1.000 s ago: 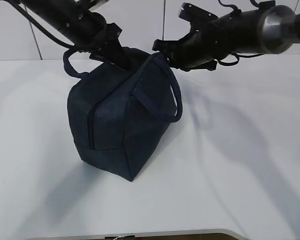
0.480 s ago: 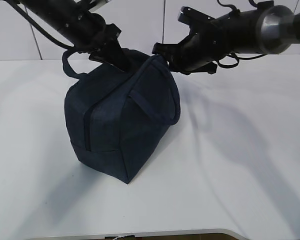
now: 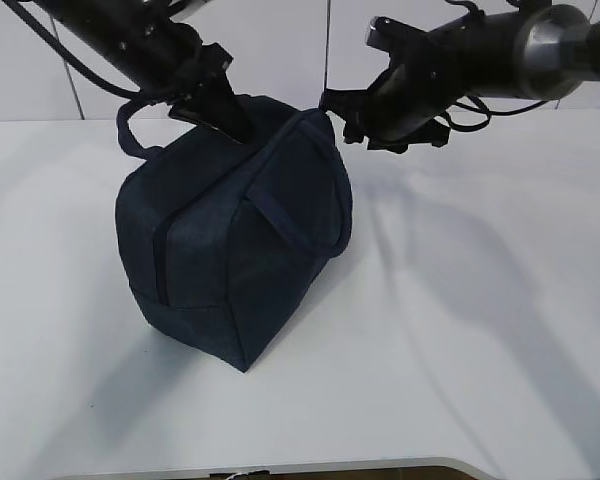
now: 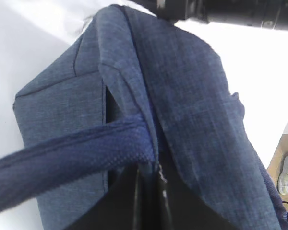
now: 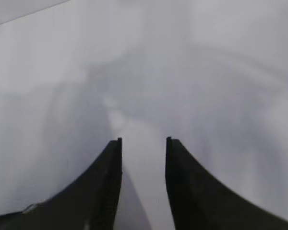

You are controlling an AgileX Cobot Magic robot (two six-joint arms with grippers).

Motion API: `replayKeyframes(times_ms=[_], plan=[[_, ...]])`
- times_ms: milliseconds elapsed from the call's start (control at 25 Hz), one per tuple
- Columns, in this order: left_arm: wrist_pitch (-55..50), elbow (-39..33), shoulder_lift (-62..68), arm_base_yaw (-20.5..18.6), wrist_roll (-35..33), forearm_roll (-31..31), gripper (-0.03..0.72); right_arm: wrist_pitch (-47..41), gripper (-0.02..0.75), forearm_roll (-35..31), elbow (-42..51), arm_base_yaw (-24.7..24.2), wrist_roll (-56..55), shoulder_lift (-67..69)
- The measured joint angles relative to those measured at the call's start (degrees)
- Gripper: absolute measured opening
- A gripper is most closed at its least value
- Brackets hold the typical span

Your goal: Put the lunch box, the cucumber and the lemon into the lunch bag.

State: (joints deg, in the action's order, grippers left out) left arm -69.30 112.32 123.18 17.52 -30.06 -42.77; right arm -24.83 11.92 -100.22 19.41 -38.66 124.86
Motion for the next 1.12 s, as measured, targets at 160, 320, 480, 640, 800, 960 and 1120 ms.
replayKeyframes(times_ms=[160, 320, 480, 640, 800, 960, 1120], plan=[[0.0, 0.0, 0.0, 0.0, 0.0, 0.0, -0.015, -1.4, 0.346, -0.6, -2.5, 0.0, 0.1, 0.1], [0.0, 0.0, -0.1, 0.0, 0.0, 0.1, -0.015, -4.2, 0.356, -1.7, -5.8, 0.0, 0.9, 0.1], [0.0, 0.0, -0.1, 0.0, 0.0, 0.1, -0.015, -7.5, 0.357, -2.0, -9.3, 0.0, 2.0, 0.1], [0.0, 0.0, -0.1, 0.0, 0.5, 1.0, -0.015, -11.0, 0.357, -2.1, -11.9, 0.0, 4.8, -0.3], [0.0, 0.0, -0.4, 0.0, 4.2, 4.3, -0.015, -18.0, 0.357, -2.1, -15.7, 0.0, 11.4, -0.7], [0.0, 0.0, -0.4, 0.0, 7.6, 5.3, -0.014, -27.1, 0.355, -2.2, -20.3, 0.0, 17.9, -1.0], [0.0, 0.0, -0.4, 0.0, 11.0, 5.7, -0.008, -36.1, 0.354, -2.4, -25.0, 0.0, 22.3, -1.0]])
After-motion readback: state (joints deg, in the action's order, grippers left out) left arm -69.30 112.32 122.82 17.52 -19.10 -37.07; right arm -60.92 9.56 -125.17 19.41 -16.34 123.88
